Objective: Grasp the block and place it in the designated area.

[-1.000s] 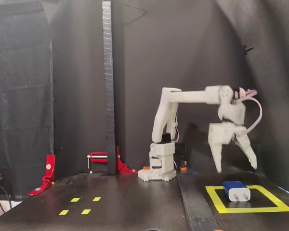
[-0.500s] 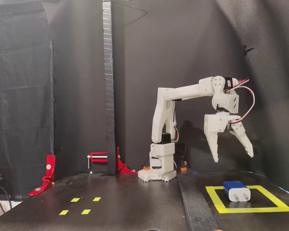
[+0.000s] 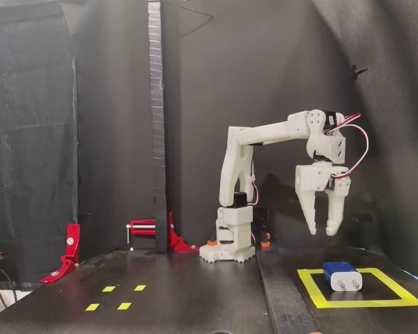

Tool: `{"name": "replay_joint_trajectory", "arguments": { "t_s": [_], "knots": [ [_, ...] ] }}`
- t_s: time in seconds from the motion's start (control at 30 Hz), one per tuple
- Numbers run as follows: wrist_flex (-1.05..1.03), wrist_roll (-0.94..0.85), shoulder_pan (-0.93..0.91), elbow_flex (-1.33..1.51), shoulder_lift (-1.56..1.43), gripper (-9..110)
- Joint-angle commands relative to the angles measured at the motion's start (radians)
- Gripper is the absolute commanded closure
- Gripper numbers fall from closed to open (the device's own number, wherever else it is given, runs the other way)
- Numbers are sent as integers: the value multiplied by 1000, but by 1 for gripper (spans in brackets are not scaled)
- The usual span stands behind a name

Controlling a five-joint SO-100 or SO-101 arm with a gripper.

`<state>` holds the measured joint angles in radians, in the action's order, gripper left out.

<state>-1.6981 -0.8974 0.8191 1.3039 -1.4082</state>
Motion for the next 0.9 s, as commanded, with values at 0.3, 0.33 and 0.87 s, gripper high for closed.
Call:
{"name": "replay_joint_trajectory", "arguments": {
  "t_s": [0.3,0.33,0.87],
  "knots": [
    [48,98,-12,-5,-46,101],
    [54,130,-12,-5,-46,101],
    [89,992,-52,-3,-18,102]
  ]
}}
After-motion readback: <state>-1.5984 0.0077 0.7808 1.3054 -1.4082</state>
